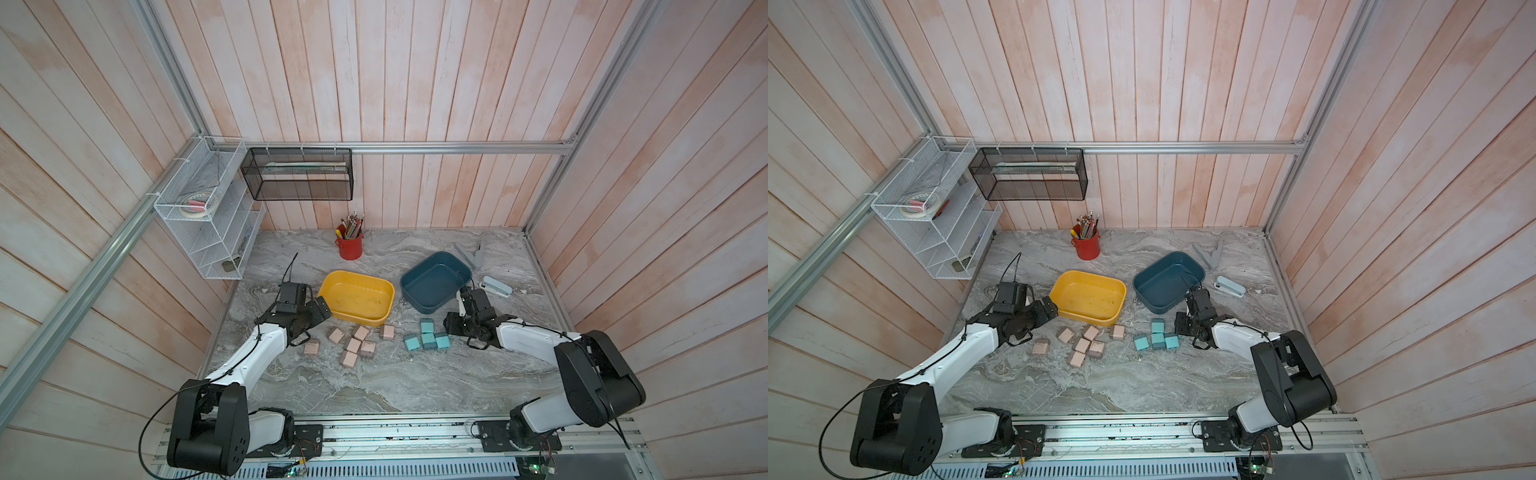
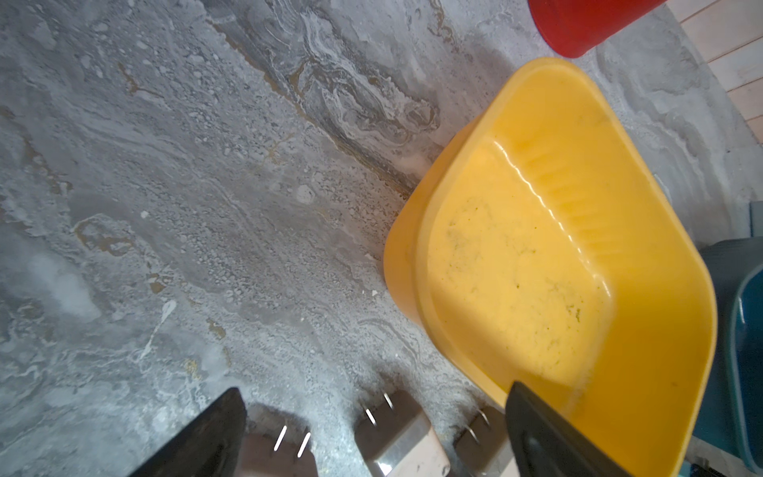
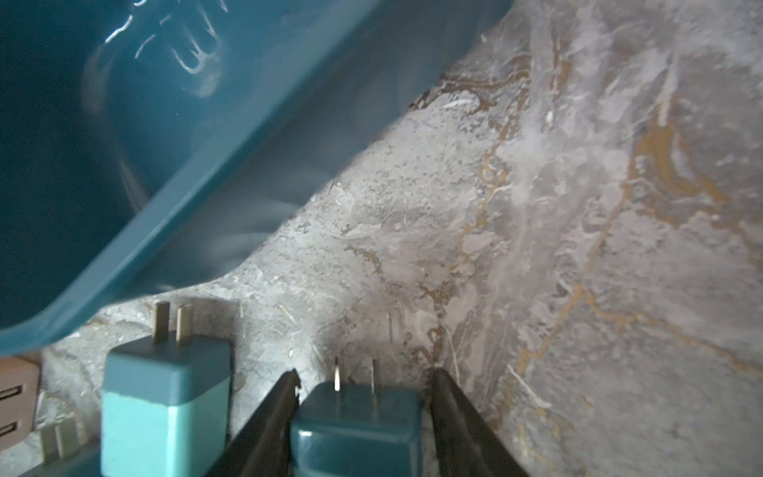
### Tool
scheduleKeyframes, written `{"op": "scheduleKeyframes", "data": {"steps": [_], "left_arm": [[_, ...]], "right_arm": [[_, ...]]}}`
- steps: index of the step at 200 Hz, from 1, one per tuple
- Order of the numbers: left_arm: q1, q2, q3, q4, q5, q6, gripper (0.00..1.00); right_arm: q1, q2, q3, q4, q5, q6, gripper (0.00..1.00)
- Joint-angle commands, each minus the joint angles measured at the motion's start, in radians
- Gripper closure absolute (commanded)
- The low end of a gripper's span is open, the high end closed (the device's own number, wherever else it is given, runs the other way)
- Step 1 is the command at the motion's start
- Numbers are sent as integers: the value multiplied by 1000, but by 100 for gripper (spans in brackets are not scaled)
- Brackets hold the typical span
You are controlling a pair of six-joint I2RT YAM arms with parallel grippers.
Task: Place the plugs by color into the storage box
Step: Pick up the plug from the center of the board.
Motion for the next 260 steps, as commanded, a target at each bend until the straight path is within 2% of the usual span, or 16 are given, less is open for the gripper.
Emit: {"op": "scheduleKeyframes", "data": {"steps": [1, 34, 64, 83, 129, 219, 260], "left_arm": [[-4, 3, -1, 21, 14, -11, 0], [-4, 12, 3, 25, 17, -7, 0], [-4, 18, 14, 23, 20, -6, 0], [-4, 18, 21, 20, 23, -7, 0], [-4, 10, 6, 17, 27, -13, 0], [-4, 8, -9, 29, 30, -33, 0], [-4, 21, -10, 40, 36, -36, 0]], "right_arm": [[-28, -8, -34, -98, 16, -2, 48], [-36, -36, -29, -117, 4, -7, 47], [-28, -49, -15, -135, -26, 18, 33], [-22, -62, -6, -159, -34, 41, 27], [-10, -52, -19, -197, -17, 90, 26], [0, 19, 26, -257, 54, 91, 54], [-1, -6, 122, -337, 90, 60, 59]]}}
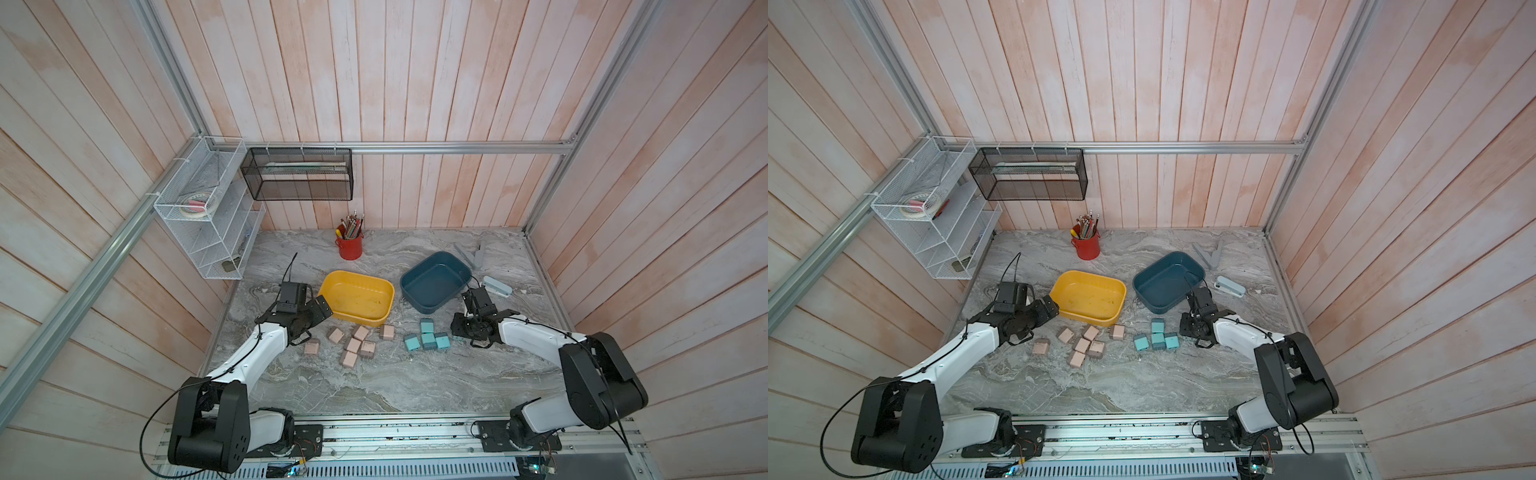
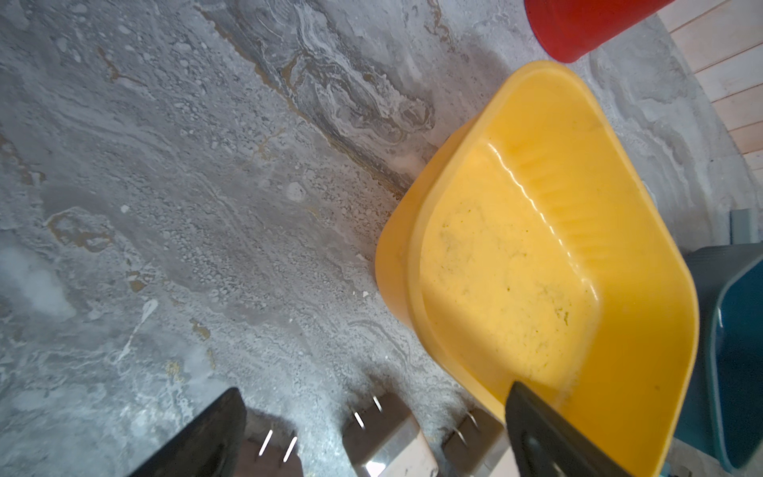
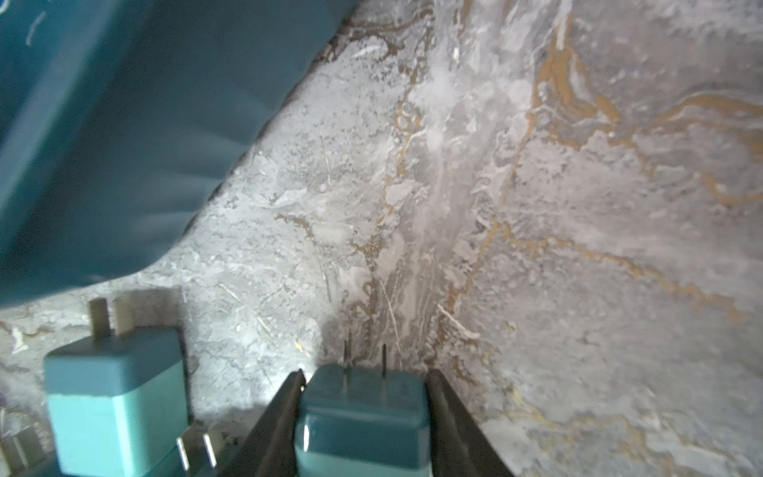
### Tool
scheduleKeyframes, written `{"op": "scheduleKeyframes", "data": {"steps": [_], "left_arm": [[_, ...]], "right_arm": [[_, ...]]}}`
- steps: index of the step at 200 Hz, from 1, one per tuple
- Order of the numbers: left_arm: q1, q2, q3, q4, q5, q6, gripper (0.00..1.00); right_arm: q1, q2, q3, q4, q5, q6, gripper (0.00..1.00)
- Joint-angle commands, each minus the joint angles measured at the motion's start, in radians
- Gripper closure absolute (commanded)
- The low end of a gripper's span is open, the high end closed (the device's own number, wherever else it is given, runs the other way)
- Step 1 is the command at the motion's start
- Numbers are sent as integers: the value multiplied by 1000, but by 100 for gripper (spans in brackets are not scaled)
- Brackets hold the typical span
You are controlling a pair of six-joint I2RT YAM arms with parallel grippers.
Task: Place the plugs by color into the storage box
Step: Pick up the plug from the center of the board, then place the plug in the storage box.
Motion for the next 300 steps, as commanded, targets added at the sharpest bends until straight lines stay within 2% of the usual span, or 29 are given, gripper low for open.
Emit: {"op": "scheduleKeyframes", "data": {"steps": [1, 86, 127, 176, 241, 300], "left_arm": [[-4, 10, -10, 25, 17, -7, 0], [-5, 22, -6, 44, 17, -19, 0], [-4, 22, 0, 43, 14, -19, 0], [-4, 19, -2, 36, 9, -8, 0], [-4, 2, -7, 24, 0, -26, 0], [-5, -22, -25, 10, -15, -43, 0]], "right_arm": [[4, 9, 61, -124, 37, -21, 59], [5, 42, 318, -241, 47, -84, 61], [4, 187, 507, -249, 23, -134, 61], [5, 358, 659, -216, -3, -170, 60], [8, 533, 755, -151, -46, -185, 61], [28, 620, 732, -79, -25, -204, 60]]}}
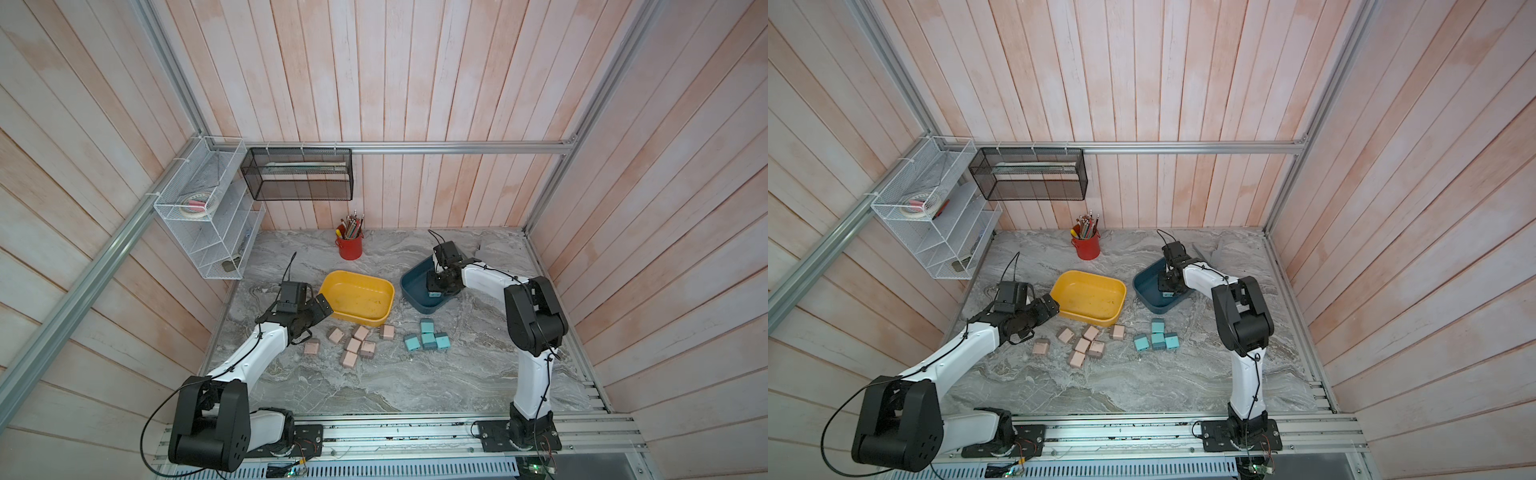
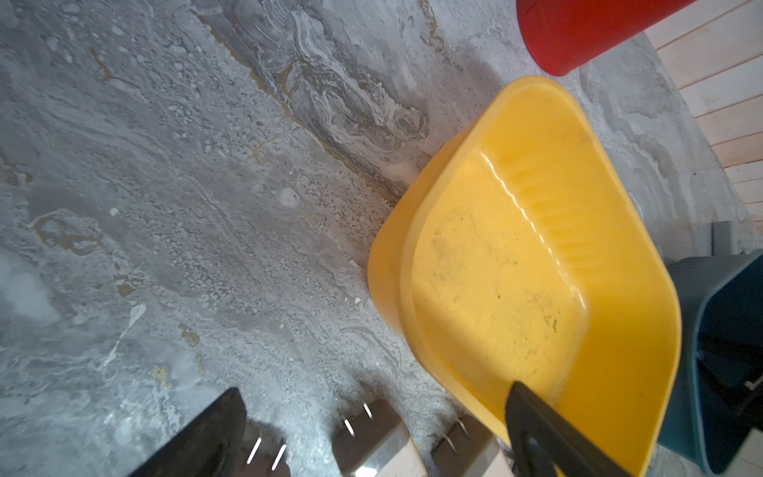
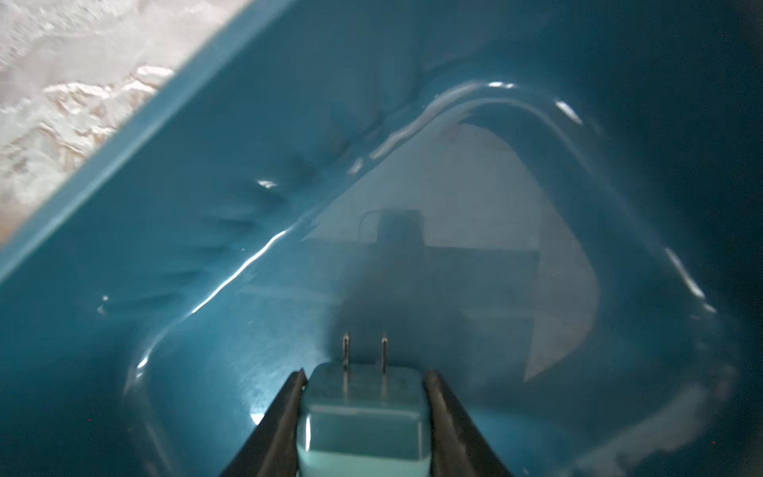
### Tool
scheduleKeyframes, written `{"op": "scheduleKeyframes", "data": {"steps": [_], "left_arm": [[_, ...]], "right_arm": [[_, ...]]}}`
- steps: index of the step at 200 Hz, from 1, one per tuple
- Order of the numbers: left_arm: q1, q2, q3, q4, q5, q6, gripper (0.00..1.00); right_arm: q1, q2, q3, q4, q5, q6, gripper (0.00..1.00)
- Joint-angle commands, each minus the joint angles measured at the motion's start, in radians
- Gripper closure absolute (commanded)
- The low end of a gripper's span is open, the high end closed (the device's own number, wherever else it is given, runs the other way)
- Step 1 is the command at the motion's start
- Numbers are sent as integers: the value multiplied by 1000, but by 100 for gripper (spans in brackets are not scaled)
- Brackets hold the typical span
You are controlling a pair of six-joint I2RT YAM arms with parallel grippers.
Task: Place the plugs by color into the storage box
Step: Place the plug in the storage box.
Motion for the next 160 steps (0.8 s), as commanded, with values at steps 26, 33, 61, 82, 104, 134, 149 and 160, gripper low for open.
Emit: {"op": "scheduleKeyframes", "data": {"steps": [26, 33, 61, 82, 104, 134, 149, 160], "left_arm": [[-5, -38, -37, -7, -23, -31, 0], [-4, -41, -40, -6, -24, -35, 0], [-4, -58, -47, -11, -30, -42, 0], [-4, -68, -53, -14, -34, -46, 1], [-5, -72, -55, -12, -32, -53, 0], [-7, -70, -47, -8, -27, -56, 0], [-7, -66, -33, -12, -26, -53, 0], [-7, -63, -26, -14, -24, -53, 0]], "right_arm": [[13, 61, -42, 82, 19, -21, 59], [12, 67, -48, 88, 17, -21, 57], [15, 72, -57, 95, 4, -17, 46], [13, 42, -71, 106, 1, -6, 36], [13, -2, -70, 109, -6, -1, 25], [12, -101, -31, 86, -13, -13, 17], [12, -165, 6, 35, -3, -17, 16], [11, -214, 15, -7, 2, -11, 16]]}}
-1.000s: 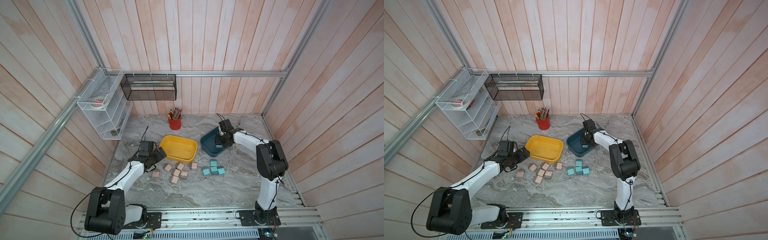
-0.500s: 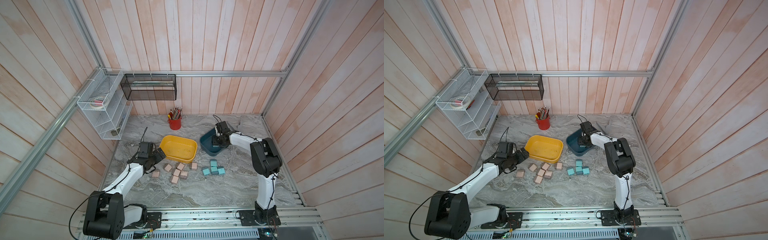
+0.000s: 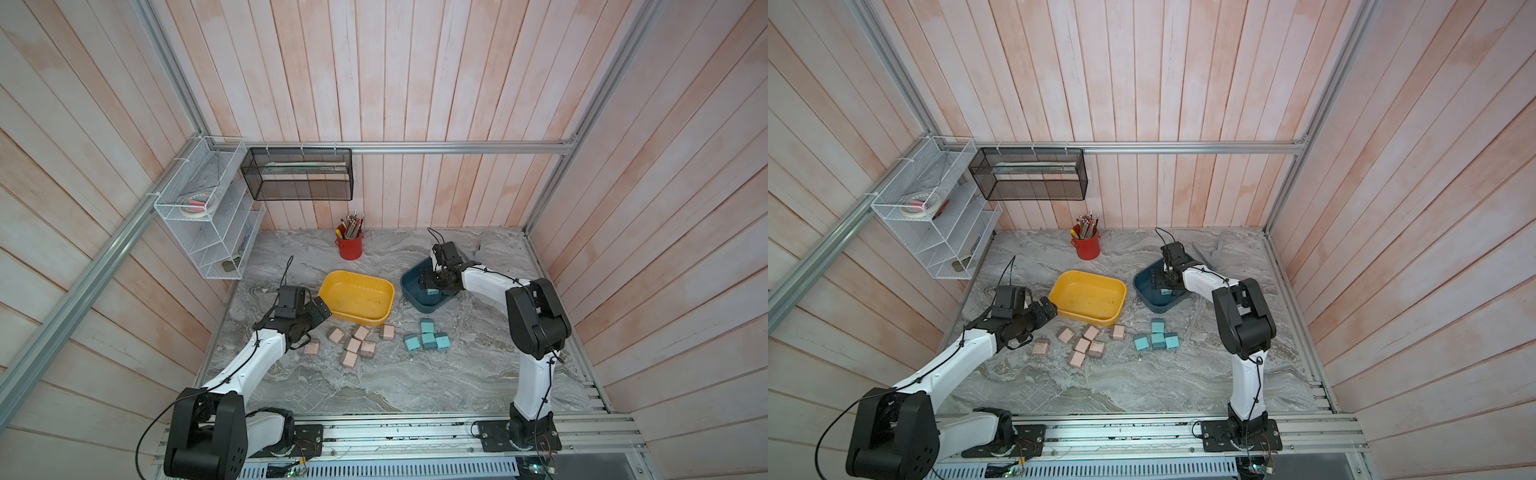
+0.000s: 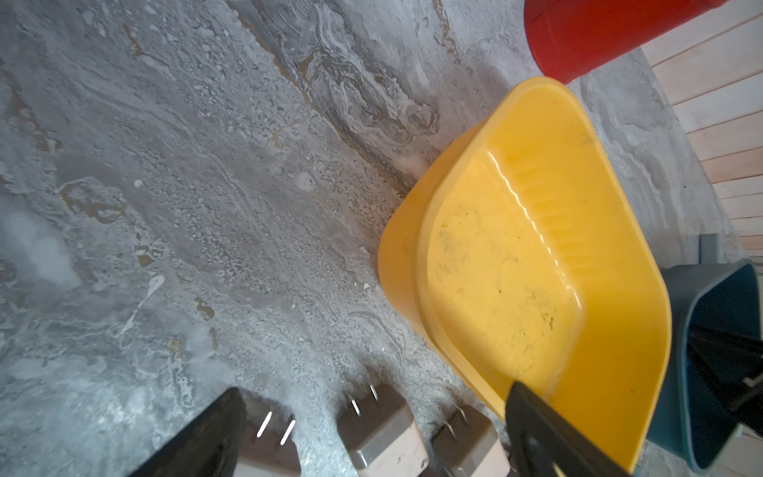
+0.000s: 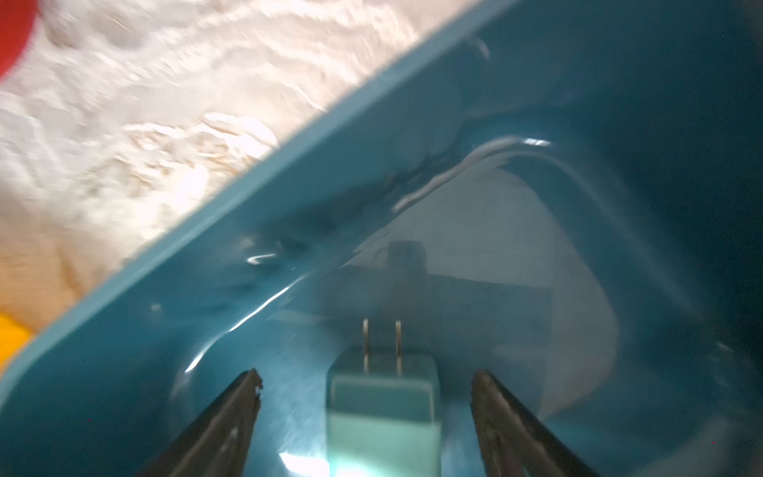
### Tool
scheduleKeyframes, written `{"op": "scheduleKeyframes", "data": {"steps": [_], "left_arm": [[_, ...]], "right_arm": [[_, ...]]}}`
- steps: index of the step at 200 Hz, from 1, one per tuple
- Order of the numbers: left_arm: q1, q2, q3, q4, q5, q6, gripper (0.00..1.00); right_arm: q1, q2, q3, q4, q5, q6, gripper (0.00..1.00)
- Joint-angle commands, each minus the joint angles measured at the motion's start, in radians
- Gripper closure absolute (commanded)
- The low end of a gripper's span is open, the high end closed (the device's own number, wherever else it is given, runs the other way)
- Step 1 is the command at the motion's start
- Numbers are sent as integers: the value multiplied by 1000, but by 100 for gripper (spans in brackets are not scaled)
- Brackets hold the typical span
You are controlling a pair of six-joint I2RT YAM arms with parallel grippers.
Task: Place the plugs by color into the storage box
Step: Place the plug in the storage box, then pick up the plug from the center of the board.
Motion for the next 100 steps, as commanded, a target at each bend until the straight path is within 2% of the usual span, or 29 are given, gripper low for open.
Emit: {"op": "scheduleKeyframes", "data": {"steps": [1, 24, 61, 100], "left_arm": [[-6, -6, 18, -7, -17, -8, 0], [-6, 5, 28, -6, -10, -15, 0], [-11, 23, 20, 12, 13, -39, 0], [-18, 69, 12, 41, 44, -42, 0]], "right_arm": [[2, -133, 59, -94, 5, 3, 16], [5, -233, -3, -162, -28, 31, 16], [68, -433, -296, -166, -37, 38, 16], [148, -593, -568, -104, -58, 120, 18]]}}
